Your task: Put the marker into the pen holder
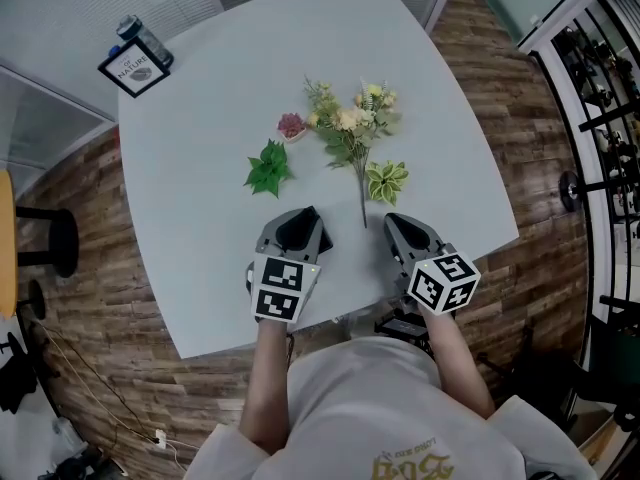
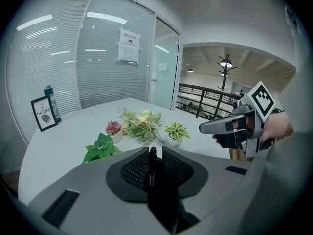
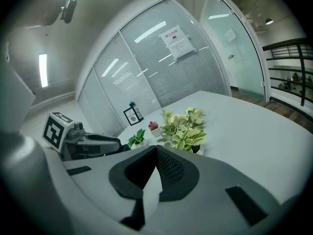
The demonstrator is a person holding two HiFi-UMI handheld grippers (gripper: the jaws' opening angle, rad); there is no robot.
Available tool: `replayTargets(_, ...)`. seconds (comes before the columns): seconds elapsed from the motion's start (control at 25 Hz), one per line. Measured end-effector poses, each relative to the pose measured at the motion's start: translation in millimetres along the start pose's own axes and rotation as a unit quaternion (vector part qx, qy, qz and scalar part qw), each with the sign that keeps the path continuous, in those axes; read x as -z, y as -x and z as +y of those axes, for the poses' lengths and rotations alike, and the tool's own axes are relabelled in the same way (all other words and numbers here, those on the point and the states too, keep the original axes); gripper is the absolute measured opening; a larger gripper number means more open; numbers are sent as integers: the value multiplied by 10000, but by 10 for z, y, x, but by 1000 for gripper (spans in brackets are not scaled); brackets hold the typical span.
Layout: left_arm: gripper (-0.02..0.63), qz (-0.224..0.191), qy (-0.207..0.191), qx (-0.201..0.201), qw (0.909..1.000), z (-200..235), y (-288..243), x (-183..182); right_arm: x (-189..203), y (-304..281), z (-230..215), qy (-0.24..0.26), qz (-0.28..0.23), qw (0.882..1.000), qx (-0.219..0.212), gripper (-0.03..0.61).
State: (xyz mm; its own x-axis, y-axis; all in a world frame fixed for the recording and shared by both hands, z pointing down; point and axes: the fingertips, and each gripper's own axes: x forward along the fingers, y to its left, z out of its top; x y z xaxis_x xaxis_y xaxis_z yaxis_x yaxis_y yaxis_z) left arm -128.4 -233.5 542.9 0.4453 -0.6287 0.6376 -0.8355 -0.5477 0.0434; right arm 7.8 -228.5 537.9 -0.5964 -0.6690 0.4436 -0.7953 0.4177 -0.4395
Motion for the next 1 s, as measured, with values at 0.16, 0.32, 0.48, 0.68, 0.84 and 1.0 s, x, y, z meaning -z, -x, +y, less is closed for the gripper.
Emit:
replayTargets(0.16,124,-216,135,-58,9997,20,23,-32,-31,32,32,41,-57,10000,-14,18)
replayTargets(0.32,144,-560,332,-195,9977,60,125,-80,-80,115,78,127,-141,9998,-4,17)
replayTargets(0.48,149,-935,543,-371,9934,139,305,-161,-150,208,164,248,-246,9994,9,18)
replayTargets(0.68,149,-1181,636,-441,9900,129,516,-187,-276,346,368,448,-474,9978,-104,18)
replayTargets(0.84,147,-1337,677,-461,9876,77,687,-176,-308,440,563,625,-576,9960,-263,18)
replayTargets(1.0,127,-1587,641,-399,9844,-32,864,-253,-346,547,775,903,-605,9933,-400,17)
